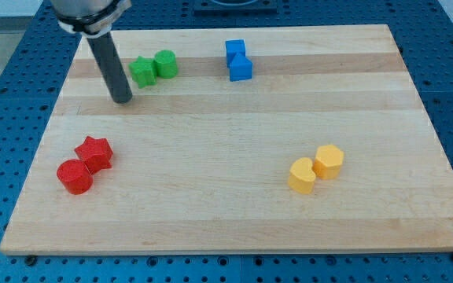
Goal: Move green blocks and blue blocks parallel to each other
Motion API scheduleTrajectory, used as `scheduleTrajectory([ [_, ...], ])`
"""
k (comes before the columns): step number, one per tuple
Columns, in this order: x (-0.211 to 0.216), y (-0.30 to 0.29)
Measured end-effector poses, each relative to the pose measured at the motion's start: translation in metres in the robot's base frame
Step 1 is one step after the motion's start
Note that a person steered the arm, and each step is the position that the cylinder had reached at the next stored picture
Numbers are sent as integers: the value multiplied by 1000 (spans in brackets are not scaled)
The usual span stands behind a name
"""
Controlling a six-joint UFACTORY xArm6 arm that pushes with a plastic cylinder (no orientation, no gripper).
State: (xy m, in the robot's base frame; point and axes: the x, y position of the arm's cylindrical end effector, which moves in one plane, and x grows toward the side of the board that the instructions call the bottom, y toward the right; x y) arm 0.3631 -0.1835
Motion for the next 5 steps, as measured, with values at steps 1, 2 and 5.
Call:
scheduleTrajectory([
  [1,-21,8],
  [2,-36,8],
  [5,-22,102],
])
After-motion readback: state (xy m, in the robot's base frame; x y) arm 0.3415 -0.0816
